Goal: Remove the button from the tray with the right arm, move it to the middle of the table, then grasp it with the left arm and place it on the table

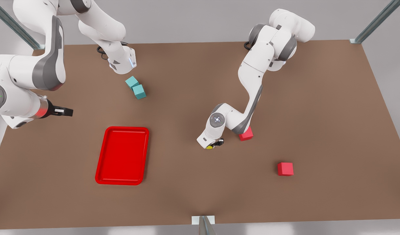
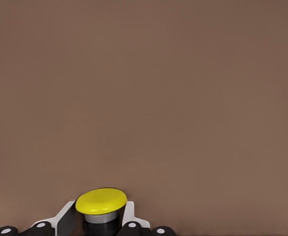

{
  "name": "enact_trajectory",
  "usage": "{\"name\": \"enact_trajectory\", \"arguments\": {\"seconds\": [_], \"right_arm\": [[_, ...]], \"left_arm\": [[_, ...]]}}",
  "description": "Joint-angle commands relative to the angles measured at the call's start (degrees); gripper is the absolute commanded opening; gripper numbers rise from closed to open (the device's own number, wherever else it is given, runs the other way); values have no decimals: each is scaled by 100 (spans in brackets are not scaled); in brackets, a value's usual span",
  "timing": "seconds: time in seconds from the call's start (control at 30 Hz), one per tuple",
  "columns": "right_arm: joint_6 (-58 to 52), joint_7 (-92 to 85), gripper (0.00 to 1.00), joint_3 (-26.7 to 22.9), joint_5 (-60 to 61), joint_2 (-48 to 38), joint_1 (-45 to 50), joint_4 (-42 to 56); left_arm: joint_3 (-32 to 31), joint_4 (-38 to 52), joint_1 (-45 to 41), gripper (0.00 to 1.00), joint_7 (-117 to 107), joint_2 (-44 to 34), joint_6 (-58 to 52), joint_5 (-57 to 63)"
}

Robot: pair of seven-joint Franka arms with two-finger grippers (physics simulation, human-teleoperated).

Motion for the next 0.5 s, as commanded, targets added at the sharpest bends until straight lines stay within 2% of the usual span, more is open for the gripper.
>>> {"name": "enact_trajectory", "arguments": {"seconds": [0.0, 0.13, 0.3, 0.47], "right_arm": [[-4, -252, 100, 3, -4, -12, 11, 4], [-4, -252, 100, 3, -4, -3, 11, -4], [-4, -252, 100, 3, -4, -12, 2, -4], [-4, -252, 100, 3, -4, -3, 2, -4]], "left_arm": [[1, 3, 8, 60, 223, -7, -314, 18], [-8, 20, -10, 60, 179, 1, -358, -8], [-8, 20, -63, 50, 144, 10, -393, -34], [-8, 100, -63, 50, 152, 10, -701, -34]]}}
